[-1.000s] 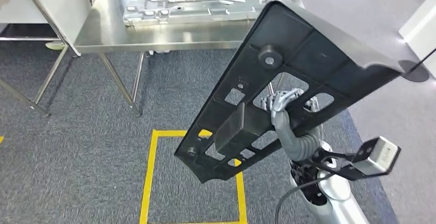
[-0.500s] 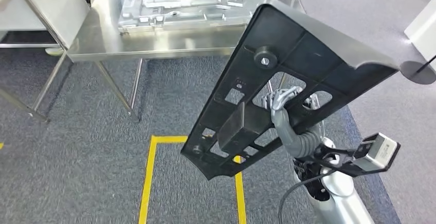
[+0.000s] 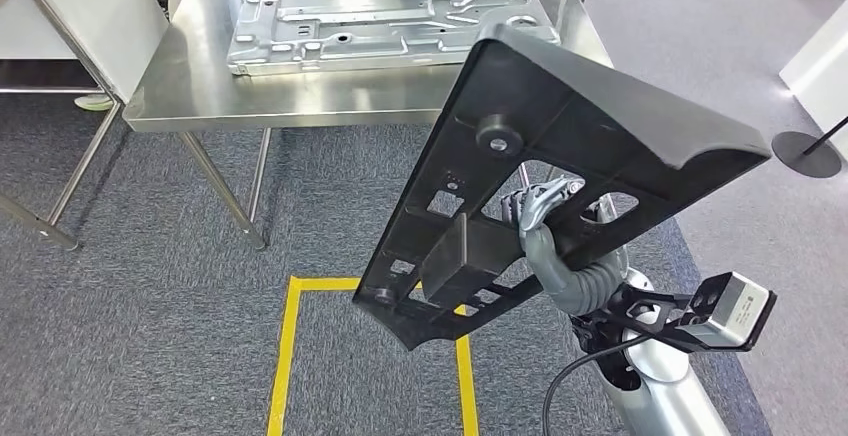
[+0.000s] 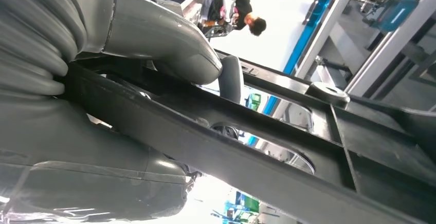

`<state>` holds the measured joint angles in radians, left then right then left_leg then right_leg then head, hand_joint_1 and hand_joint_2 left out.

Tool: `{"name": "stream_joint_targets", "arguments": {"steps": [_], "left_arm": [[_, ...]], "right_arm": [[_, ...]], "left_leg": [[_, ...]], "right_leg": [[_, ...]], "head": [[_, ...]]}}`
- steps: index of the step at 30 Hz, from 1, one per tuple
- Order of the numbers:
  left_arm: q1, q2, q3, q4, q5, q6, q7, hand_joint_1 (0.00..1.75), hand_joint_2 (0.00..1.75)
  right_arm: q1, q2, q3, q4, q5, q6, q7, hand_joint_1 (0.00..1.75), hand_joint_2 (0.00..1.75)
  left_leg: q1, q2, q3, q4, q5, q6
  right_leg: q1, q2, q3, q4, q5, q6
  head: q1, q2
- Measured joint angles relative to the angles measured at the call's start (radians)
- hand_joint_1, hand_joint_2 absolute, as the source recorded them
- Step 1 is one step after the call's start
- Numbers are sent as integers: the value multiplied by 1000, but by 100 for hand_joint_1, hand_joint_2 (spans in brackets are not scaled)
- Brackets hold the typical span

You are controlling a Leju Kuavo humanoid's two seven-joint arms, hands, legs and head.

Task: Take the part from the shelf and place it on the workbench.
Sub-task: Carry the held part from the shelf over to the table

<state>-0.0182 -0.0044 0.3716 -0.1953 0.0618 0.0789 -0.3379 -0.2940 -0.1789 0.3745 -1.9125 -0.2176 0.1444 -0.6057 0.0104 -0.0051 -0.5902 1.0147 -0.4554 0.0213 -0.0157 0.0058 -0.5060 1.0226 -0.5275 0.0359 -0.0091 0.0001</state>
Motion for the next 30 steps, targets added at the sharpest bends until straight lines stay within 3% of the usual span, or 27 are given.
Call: {"name": "stream_joint_targets", "arguments": {"steps": [2,4,5,6,7,9,10,11,13,15,17,20,21,22,24,25,27,28,30], "left_arm": [[0,0,0,0,-1,-1,0,0,175],[-1,0,0,0,-2,-2,0,0,175],[-1,0,0,0,-3,-3,0,0,175],[0,0,0,0,-4,-4,0,0,175],[0,0,0,0,-6,-5,0,0,175],[2,-1,0,0,-8,-6,0,0,175],[1,-2,0,0,-9,-6,0,0,175],[0,-3,0,0,-9,-6,0,0,175],[-2,-5,0,0,-9,-6,-1,0,175],[-3,-4,0,0,-9,-6,-1,0,175],[-4,-5,0,0,-9,-6,-1,0,175],[-3,-5,0,0,-9,-6,-1,0,175],[-2,-5,0,0,-9,-6,-1,0,175],[0,-5,0,0,-10,-6,-1,0,175],[2,-5,0,0,-11,-7,-1,0,175],[2,-5,0,0,-12,-7,-1,0,175],[0,-5,0,0,-17,-7,-1,0,175],[0,-5,0,0,-19,-7,0,0,175],[2,-4,0,0,-26,-8,-1,0,175]], "right_arm": [[-1,0,0,-3,3,1,-1,175,175],[0,-1,-1,-5,5,1,-1,175,175],[1,-1,-1,-5,5,1,-1,175,175],[2,-1,-2,-5,5,1,-1,175,175],[3,-1,-2,-5,6,1,-1,175,175],[3,-1,-5,-6,7,1,-1,175,175],[2,-1,-7,-6,7,1,-1,175,175],[2,-2,-8,-6,7,1,-1,175,175],[1,-2,-9,-7,8,2,0,175,175],[2,-3,-10,-9,8,2,0,175,175],[0,-3,-10,-10,8,2,-1,175,175],[1,-3,-10,-11,8,3,0,175,175],[2,-3,-10,-11,8,3,0,175,175],[3,-3,-10,-11,8,3,0,175,175],[3,-3,-10,-12,8,4,0,175,175],[3,-3,-10,-13,8,4,-3,175,175],[4,-2,-12,-16,10,7,-14,175,175],[5,-1,-14,-18,11,10,-25,175,175],[7,1,-20,-25,19,16,-50,175,175]], "left_leg": [[0,0,12,-4,-5,9],[-2,0,23,-4,-15,16],[-4,-1,29,-4,-22,17],[-5,-2,37,-4,-28,17],[-7,-3,48,-4,-36,16],[-8,-3,71,-5,-52,12],[-9,-4,79,-6,-59,9],[-10,-3,84,-7,-65,4],[-12,-2,92,-3,-67,-8],[-12,0,96,17,-72,-18],[-8,0,65,88,-101,-24],[0,0,-43,256,-170,-38],[3,0,-67,275,-169,-42],[6,0,-73,257,-144,-45],[10,1,-43,137,-53,-49],[9,2,-26,78,-28,-49],[4,6,-10,23,-18,-36],[1,7,-9,21,-27,-24],[2,6,6,15,-16,-4]], "right_leg": [[0,-2,-47,83,-30,3],[0,-2,-134,212,-73,4],[0,-2,-172,257,-82,5],[0,-2,-193,267,-69,4],[1,-2,-194,239,-36,1],[6,-3,-154,108,57,-10],[11,-4,-135,51,77,-17],[15,-5,-122,16,83,-23],[19,-5,-114,-4,74,-34],[13,-5,-95,-15,88,-44],[9,-6,-75,-20,82,-51],[9,-6,-61,-21,66,-55],[8,-5,-55,-21,60,-54],[7,-4,-47,-21,53,-52],[4,-2,-27,-21,38,-43],[3,-2,-18,-20,31,-38],[4,-2,-9,-19,21,-24],[5,-2,-6,-16,20,-16],[4,-3,-2,-2,14,-2]], "head": [[4,0],[6,0],[6,0],[6,0],[6,0],[6,0],[5,0],[4,0],[1,0],[1,0],[-4,0],[-9,0],[-9,0],[-9,0],[-9,0],[-9,0],[-10,0],[-9,0],[-8,0]]}}
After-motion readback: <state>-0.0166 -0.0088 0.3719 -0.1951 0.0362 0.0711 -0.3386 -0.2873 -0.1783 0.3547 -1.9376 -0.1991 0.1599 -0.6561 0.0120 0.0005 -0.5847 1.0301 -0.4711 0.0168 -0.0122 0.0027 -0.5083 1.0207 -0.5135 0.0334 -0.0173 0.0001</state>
